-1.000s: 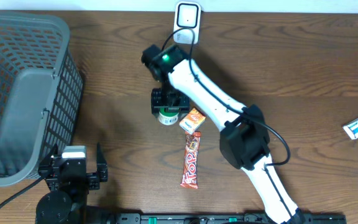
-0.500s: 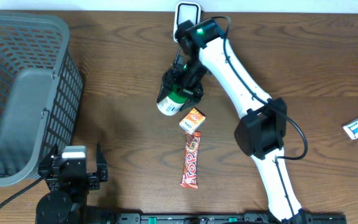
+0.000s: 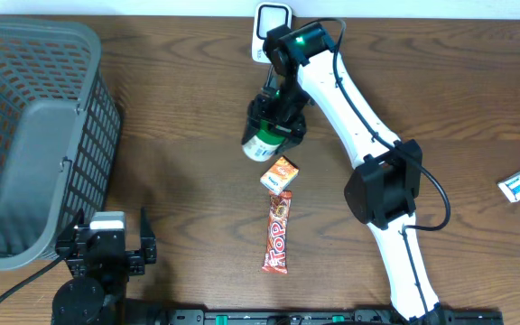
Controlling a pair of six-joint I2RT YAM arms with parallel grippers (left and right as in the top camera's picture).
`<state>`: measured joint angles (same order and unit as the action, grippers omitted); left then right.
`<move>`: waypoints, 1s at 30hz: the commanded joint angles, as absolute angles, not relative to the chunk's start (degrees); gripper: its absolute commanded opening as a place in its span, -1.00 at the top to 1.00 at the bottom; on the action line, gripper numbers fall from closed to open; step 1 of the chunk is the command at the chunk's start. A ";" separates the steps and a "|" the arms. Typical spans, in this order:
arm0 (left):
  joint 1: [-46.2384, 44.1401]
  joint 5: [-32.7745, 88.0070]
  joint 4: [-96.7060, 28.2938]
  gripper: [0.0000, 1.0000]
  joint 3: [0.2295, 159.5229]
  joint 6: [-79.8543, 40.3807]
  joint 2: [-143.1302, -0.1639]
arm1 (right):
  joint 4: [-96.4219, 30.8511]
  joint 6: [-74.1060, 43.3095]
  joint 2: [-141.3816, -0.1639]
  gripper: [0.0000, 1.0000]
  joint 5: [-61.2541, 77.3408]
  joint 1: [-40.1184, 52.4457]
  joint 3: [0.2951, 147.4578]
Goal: Scan the item barcode
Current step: 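Lift the bottle and carry it up to the scanner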
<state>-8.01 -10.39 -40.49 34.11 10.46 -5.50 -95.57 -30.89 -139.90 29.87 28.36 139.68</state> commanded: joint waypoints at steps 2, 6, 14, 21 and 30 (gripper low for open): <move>-7.79 -10.04 -40.32 -0.84 34.02 9.96 -5.21 | -89.93 -29.04 -139.41 0.09 20.03 29.71 140.97; -7.79 -10.04 -40.32 -0.84 34.02 9.96 -5.21 | -81.47 -29.04 -139.41 -0.05 15.11 30.00 140.97; -7.79 -10.04 -40.34 -0.84 34.02 9.96 -5.21 | -68.62 -24.10 -139.41 -0.11 -0.78 29.26 140.97; -7.79 -10.04 -40.32 -0.84 34.02 9.96 -5.21 | -54.02 -16.82 -139.44 -0.08 -14.70 28.93 140.88; -7.79 -10.04 -40.32 -0.84 34.02 9.96 -5.21 | -36.75 -8.99 -144.90 -0.05 -18.65 27.44 140.88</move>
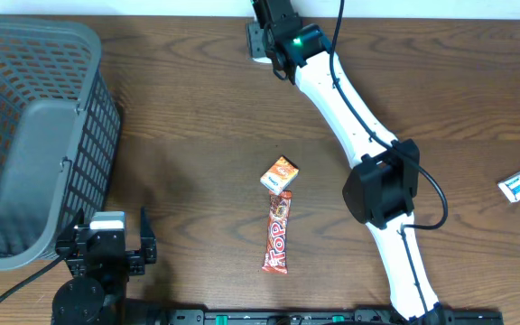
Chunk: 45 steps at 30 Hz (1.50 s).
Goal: Scan the item barcode
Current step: 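Lift the bottle and carry it up to the scanner, then carry the green-capped bottle right and set it near the Panadol box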
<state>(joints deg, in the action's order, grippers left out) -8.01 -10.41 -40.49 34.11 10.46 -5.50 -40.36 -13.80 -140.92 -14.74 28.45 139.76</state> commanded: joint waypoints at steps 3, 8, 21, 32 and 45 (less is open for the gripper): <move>-7.79 -10.04 -40.32 -0.84 34.02 9.96 -5.21 | -30.76 -6.92 -147.28 -0.01 -20.80 27.24 140.88; -7.79 -10.04 -40.32 -0.84 34.02 9.96 -5.21 | -23.18 -6.09 -149.01 0.03 -21.61 27.31 140.88; -7.79 -10.04 -40.32 -0.84 34.02 9.96 -5.21 | -14.04 -5.72 -150.15 0.00 -21.56 27.03 140.88; -7.79 -10.04 -40.34 -0.84 34.02 9.96 -5.21 | -26.59 -2.42 -145.16 0.07 -26.41 27.14 141.29; -7.79 -10.04 -40.32 -0.84 34.02 9.96 -5.21 | -74.50 -20.58 -126.45 -0.01 -27.55 23.40 141.32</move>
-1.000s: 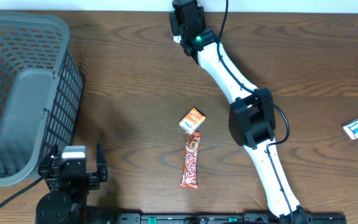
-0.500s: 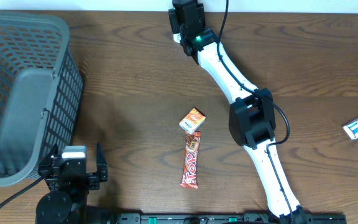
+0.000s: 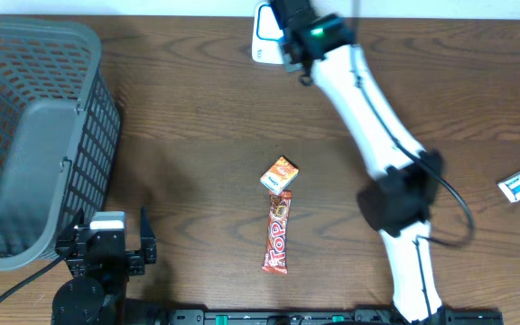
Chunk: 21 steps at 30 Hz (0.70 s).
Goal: Scan the item barcode
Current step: 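Carry the green-capped bottle right and set it near the Panadol box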
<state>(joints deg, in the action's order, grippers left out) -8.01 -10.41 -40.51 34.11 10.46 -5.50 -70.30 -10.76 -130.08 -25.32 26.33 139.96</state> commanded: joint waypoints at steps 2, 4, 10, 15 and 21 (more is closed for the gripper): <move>-7.79 -10.04 -40.32 -0.84 34.02 9.96 -5.21 | -79.53 -24.84 -126.28 -0.01 -27.49 20.91 141.32; -7.79 -10.04 -40.32 -0.84 34.02 9.96 -5.21 | -83.07 -27.51 -126.69 -0.01 -26.85 17.93 140.84; -7.79 -10.04 -40.32 -0.84 34.02 9.96 -5.21 | -84.97 -27.83 -127.52 -0.01 -22.96 7.53 136.49; -7.79 -10.04 -40.32 -0.84 34.02 9.96 -5.21 | -82.00 -27.81 -127.61 0.00 -15.22 -2.63 129.21; -7.79 -10.04 -40.32 -0.84 34.02 9.96 -5.21 | -76.20 -27.79 -127.63 0.02 -11.90 -12.29 118.32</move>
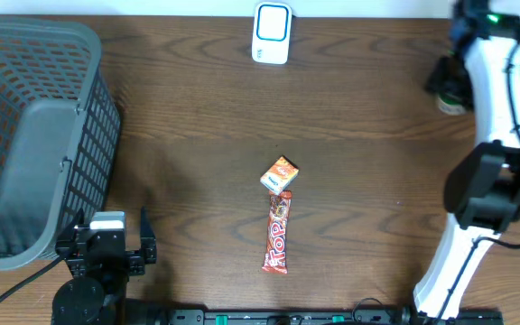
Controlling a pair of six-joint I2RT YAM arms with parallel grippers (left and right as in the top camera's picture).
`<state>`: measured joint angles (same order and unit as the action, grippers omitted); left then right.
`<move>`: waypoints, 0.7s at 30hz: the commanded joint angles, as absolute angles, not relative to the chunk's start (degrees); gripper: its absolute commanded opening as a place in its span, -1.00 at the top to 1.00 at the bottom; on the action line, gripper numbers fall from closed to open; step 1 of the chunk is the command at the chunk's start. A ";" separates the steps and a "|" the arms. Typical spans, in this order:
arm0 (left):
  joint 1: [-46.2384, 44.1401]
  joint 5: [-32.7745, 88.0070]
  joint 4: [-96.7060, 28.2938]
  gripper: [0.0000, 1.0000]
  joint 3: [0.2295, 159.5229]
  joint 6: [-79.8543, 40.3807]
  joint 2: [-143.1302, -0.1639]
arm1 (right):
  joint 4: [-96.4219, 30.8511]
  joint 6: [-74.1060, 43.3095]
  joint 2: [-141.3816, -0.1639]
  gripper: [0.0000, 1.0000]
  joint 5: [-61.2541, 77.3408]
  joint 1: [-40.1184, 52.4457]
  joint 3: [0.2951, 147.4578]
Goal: Scan the item barcode
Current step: 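Carry the green-capped bottle right and set it near the Panadol box, then reach the right gripper back to the small orange packet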
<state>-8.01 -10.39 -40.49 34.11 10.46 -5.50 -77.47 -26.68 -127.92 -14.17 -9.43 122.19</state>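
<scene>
The white barcode scanner (pixel 272 20) stands at the table's far edge, in the middle. My right gripper (pixel 447 93) is far to its right, near the table's far right corner, shut on a green-and-white container (pixel 454 105) that peeks out below the dark fingers. At the near left, my left gripper (pixel 106 242) rests with its fingers apart and nothing between them. Only the overhead view is given.
A small orange box (pixel 280 174) and a red "Top" candy bar (pixel 279 233) lie in the table's middle. A grey mesh basket (pixel 34 135) fills the left side. The white right arm (pixel 504 99) runs down the right edge.
My right gripper was at the scanner at the far middle edge. It now sits near the far right corner with the container showing in its fingers. The scanner stands fully uncovered.
My right gripper first held the green-and-white container just above the orange box. At the following two moments it was up at the scanner on the far edge. Now it has the container off to the far right. The left arm, box and candy bar stayed put.
</scene>
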 commanded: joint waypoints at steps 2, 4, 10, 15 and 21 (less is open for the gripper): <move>-7.79 -10.04 -40.34 -0.84 34.02 9.96 -5.21 | -74.28 -27.79 -127.61 0.03 -11.88 -14.59 115.00; -7.79 -10.04 -40.32 -0.84 34.02 9.96 -5.21 | -71.81 -27.83 -127.63 0.06 -11.55 -16.91 111.42; -7.79 -10.04 -40.32 -0.84 34.02 9.96 -5.21 | -65.23 -27.59 -127.63 0.00 -11.03 -23.38 103.61; -7.79 -10.04 -40.34 -0.84 34.02 9.96 -5.21 | -63.51 -27.14 -127.61 -0.12 -11.05 -28.29 101.60; -7.79 -10.04 -40.32 -0.84 34.02 9.98 -5.21 | -64.64 -23.51 -127.52 -0.99 1.41 -32.82 105.80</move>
<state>-8.01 -10.39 -40.49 34.11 10.46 -5.50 -64.12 -25.98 -127.94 -7.01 -31.62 102.28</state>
